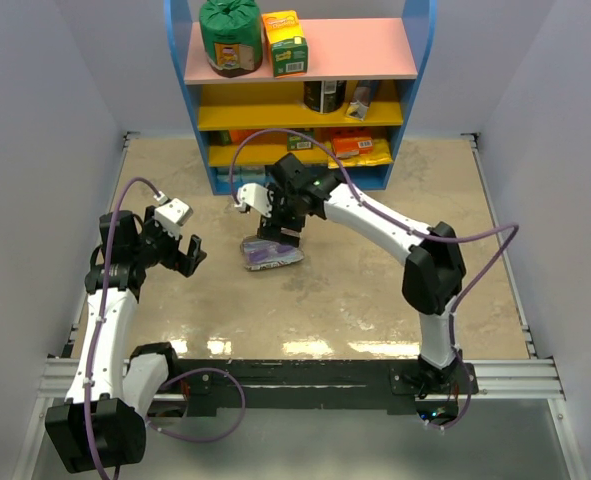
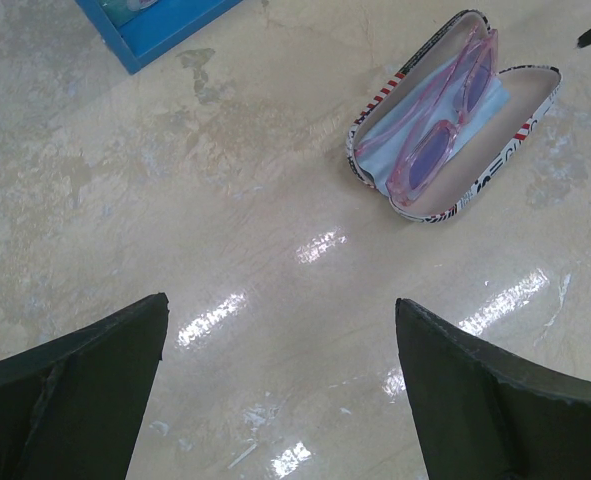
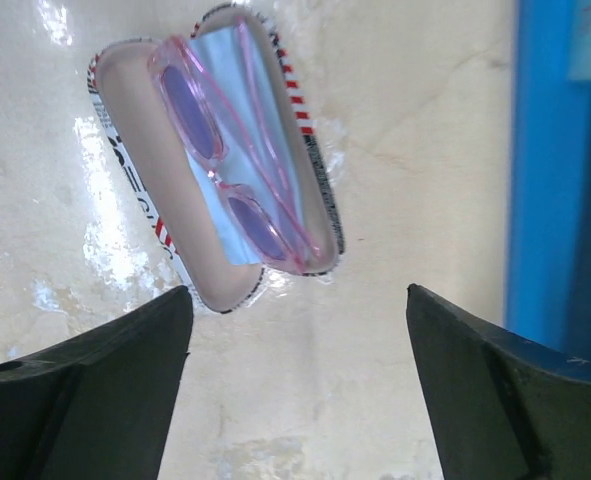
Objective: Organize the sunglasses
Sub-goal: Place the sunglasses in the sunglasses case, then rotate the case with sunglasses to the center of the board.
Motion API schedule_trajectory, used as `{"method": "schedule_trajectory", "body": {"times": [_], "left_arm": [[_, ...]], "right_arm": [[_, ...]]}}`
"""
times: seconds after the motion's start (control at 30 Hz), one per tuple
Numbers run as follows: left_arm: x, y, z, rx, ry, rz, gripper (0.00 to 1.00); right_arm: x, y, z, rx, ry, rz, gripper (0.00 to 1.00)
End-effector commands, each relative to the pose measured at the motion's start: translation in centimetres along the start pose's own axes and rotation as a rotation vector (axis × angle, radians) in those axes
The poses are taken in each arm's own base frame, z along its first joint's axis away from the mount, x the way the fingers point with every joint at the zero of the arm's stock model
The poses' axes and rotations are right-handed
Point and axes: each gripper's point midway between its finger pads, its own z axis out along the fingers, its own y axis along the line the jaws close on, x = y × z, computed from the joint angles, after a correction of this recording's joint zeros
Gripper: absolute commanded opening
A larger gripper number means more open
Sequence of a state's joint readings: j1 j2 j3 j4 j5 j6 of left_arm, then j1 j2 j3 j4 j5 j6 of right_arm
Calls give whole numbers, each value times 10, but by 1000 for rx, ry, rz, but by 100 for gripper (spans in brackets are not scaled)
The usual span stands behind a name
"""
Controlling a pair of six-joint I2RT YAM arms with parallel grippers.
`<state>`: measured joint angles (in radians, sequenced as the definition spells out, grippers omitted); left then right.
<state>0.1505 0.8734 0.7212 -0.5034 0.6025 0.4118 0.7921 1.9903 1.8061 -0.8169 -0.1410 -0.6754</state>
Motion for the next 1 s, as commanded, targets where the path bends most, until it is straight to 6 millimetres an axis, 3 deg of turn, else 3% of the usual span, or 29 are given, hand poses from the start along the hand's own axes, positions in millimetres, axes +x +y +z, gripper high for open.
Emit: {"method": "schedule_trajectory", "body": {"times": [0.0, 0.2, 0.23, 0.53, 0.63, 0.67, 0.77, 0.83, 0.97], "left_arm": [[-7, 1, -1, 12, -28, 23, 99], [-7, 2, -1, 9, -28, 23, 99], [-7, 1, -1, 10, -28, 22, 99], [-1, 0, 4, 44, -3, 29, 100], [-9, -1, 3, 72, -2, 57, 100], [-20, 3, 0, 65, -16, 88, 100], [-36, 18, 1, 29, 11, 105, 100], [-44, 27, 2, 13, 34, 96, 100], [-42, 27, 7, 20, 47, 26, 100]], "right_arm": [[-19, -7, -31, 66, -88, -23, 90], [-11, 7, -44, 63, -122, -42, 92], [-12, 10, -54, 66, -142, -52, 92], [39, 59, -55, -20, -127, -82, 90], [52, 73, -56, -46, -125, -61, 88], [57, 78, -56, -49, -127, -45, 88], [59, 81, -51, -28, -160, -32, 88], [56, 68, -48, 33, -174, -18, 89], [51, 55, -34, 83, -177, 19, 91]]}}
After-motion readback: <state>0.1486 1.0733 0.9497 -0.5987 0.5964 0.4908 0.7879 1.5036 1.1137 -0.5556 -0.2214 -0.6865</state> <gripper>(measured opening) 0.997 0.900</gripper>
